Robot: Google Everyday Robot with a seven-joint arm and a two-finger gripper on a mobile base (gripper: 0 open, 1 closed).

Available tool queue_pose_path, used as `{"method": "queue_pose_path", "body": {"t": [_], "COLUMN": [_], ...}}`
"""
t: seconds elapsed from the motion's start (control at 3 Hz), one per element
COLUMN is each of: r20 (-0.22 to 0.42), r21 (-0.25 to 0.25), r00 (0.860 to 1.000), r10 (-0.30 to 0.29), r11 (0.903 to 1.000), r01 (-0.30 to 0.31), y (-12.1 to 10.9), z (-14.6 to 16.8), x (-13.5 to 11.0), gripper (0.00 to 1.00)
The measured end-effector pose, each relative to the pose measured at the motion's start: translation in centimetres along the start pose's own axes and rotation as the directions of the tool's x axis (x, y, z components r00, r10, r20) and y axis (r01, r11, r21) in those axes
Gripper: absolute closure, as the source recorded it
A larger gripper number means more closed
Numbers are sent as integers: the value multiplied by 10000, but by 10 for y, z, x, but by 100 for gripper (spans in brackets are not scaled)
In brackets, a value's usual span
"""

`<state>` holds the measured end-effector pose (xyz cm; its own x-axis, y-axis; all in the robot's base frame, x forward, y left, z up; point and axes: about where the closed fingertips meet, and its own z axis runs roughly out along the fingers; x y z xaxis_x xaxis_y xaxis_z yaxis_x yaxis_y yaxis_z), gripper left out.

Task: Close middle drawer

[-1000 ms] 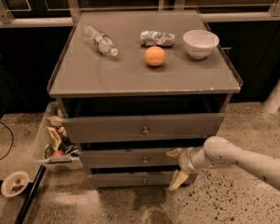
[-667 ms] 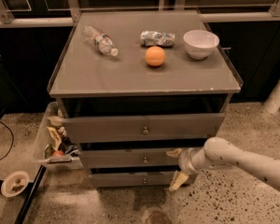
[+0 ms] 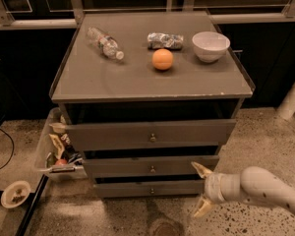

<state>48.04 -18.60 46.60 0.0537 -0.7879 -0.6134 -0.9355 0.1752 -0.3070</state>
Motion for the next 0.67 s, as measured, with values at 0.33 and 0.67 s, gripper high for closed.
{"method": "queue_pose_path", "body": {"t": [0.33,0.67], "r20": [-13,-81], "r21": [647,894], "r00": [9997,10000], "r10": [-235,-48], "r11": [9976,9960], "r01": [235,55], "y": [30,39], "z": [-41,-55], "x": [-6,2], "gripper": [0,0]}}
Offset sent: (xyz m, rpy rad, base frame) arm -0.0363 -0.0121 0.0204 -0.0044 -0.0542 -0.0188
